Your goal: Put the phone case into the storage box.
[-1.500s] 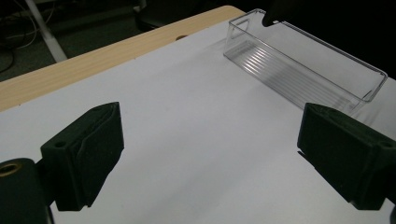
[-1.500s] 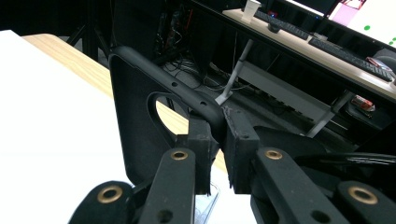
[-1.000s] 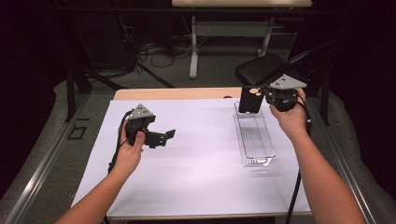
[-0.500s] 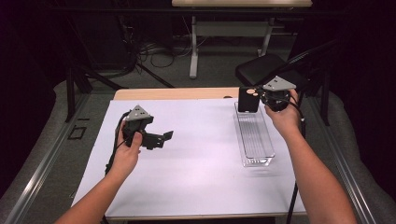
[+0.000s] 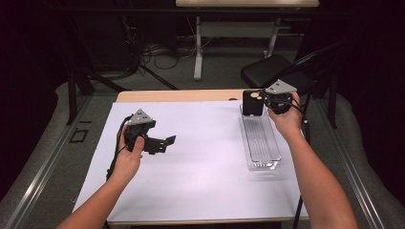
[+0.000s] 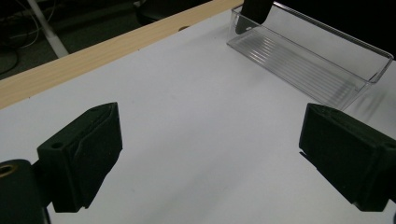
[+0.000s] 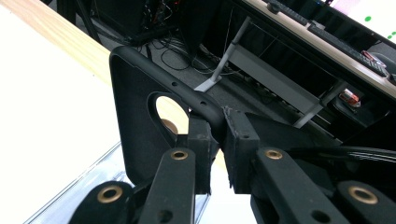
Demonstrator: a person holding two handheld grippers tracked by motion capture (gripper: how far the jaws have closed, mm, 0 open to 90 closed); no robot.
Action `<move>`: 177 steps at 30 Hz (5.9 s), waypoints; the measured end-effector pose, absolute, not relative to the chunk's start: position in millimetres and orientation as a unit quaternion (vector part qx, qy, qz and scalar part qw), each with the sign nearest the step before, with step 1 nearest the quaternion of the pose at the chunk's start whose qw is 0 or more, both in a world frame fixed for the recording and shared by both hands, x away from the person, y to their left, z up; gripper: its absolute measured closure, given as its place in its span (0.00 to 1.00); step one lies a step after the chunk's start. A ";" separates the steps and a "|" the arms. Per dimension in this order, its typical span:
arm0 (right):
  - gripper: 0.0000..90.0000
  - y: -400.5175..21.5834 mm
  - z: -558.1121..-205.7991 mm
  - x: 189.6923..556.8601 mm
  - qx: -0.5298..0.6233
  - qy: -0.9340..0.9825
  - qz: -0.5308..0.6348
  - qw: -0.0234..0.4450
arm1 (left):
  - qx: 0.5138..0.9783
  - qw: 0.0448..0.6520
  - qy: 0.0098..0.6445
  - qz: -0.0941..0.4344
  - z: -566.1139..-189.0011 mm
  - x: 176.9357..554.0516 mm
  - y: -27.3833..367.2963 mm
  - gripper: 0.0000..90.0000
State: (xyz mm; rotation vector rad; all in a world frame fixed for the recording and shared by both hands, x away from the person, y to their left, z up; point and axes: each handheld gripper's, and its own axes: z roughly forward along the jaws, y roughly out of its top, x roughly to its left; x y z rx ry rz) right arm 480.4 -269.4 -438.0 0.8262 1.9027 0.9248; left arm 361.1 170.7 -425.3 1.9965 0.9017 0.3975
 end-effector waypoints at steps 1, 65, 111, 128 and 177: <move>0.91 -268.6 -439.1 480.9 0.331 0.759 0.370 0.421 | 0.804 0.442 0.364 0.160 -425.2 360.9 170.9 0.07; 0.86 -280.8 -460.3 510.5 0.351 0.744 0.352 0.447 | 0.805 0.435 0.371 0.160 -425.8 359.3 174.6 0.07; 0.60 -278.7 -455.6 504.4 0.419 0.732 0.360 0.399 | 0.802 0.434 0.379 0.156 -431.2 358.1 180.0 0.07; 0.61 -272.3 -441.6 491.9 0.428 0.734 0.353 0.391 | 0.800 0.439 0.378 0.155 -432.1 359.6 181.1 0.07; 0.03 -254.7 -401.5 412.8 0.456 0.720 0.448 0.271 | 0.800 0.451 0.374 0.133 -430.3 362.2 194.7 0.07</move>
